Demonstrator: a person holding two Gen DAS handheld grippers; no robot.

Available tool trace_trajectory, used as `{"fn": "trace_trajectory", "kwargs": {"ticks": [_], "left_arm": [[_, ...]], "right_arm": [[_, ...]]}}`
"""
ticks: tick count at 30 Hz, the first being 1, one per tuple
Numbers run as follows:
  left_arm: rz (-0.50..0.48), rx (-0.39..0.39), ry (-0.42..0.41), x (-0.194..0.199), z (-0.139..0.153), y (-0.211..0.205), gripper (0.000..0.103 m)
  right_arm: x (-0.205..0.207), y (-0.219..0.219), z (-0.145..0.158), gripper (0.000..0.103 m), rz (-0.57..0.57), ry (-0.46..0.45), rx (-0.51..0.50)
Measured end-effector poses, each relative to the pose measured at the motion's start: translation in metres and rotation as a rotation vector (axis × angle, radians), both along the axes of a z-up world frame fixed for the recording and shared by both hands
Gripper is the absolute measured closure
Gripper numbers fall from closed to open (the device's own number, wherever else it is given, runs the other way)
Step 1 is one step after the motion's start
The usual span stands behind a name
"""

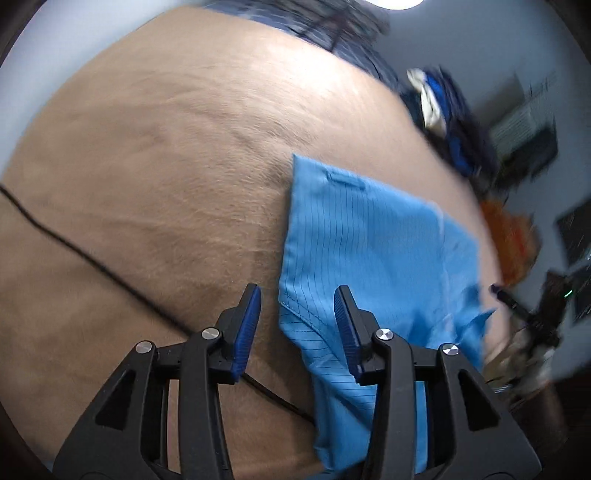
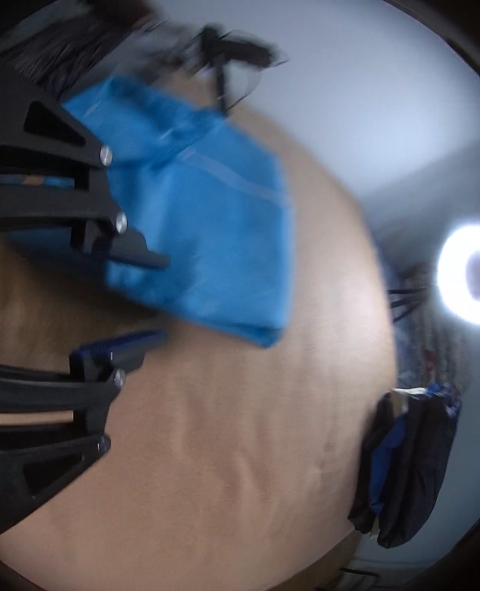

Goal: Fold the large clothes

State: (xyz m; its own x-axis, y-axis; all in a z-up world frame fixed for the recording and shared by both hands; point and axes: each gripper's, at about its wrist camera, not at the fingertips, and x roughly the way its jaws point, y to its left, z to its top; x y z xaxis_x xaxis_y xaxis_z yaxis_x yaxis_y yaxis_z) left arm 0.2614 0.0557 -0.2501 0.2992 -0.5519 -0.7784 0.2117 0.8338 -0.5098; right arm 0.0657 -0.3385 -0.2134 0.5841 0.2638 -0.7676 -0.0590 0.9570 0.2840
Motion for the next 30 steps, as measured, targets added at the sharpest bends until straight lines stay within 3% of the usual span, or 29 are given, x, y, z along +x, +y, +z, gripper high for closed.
{"fn": "trace_trajectory", "kwargs": {"ticks": [2, 5, 12, 16, 19, 20, 23, 25, 27, 30], "left_arm": [[0.032, -0.039, 0.012, 0.002, 0.001, 0.007, 0.062], [0.032, -0.039, -0.002, 0.000, 0.003, 0.007, 0.062], [-0.051, 0.035, -0.015, -0.004, -0.006, -0.016, 0.062], [-0.091, 0.111, 0.005, -0.003, -0.024, -0.033, 0.062], [-0.118, 0.154, -0.028, -0.006, -0.023, -0.039, 0.062], [-0.123, 0.160, -0.032, -0.007, -0.023, -0.040, 0.062], [-0.125, 0.159, -0.046, -0.008, -0.024, -0.042, 0.062], [-0.129, 0.157, -0.046, -0.009, -0.024, -0.042, 0.062], [-0.128, 0.149, -0.038, -0.009, -0.025, -0.040, 0.062], [-0.114, 0.127, -0.030, -0.008, -0.018, -0.032, 0.062]], "right_arm": [[0.013, -0.012, 0.008, 0.049, -0.026, -0.028, 0.111], [0.042, -0.027, 0.008, 0.049, -0.050, -0.034, 0.217], [0.096, -0.054, -0.050, 0.062, -0.113, 0.107, 0.584], [0.113, -0.057, -0.067, 0.062, -0.160, 0.113, 0.661], [0.120, -0.059, -0.068, 0.074, -0.182, 0.070, 0.715], [0.122, -0.059, -0.065, 0.083, -0.185, 0.052, 0.709], [0.124, -0.057, -0.057, 0.094, -0.210, 0.025, 0.627], [0.124, -0.054, -0.054, 0.095, -0.240, 0.039, 0.493], [0.122, -0.046, -0.047, 0.095, -0.268, 0.056, 0.256], [0.111, -0.039, -0.031, 0.095, -0.286, 0.033, 0.066]]}}
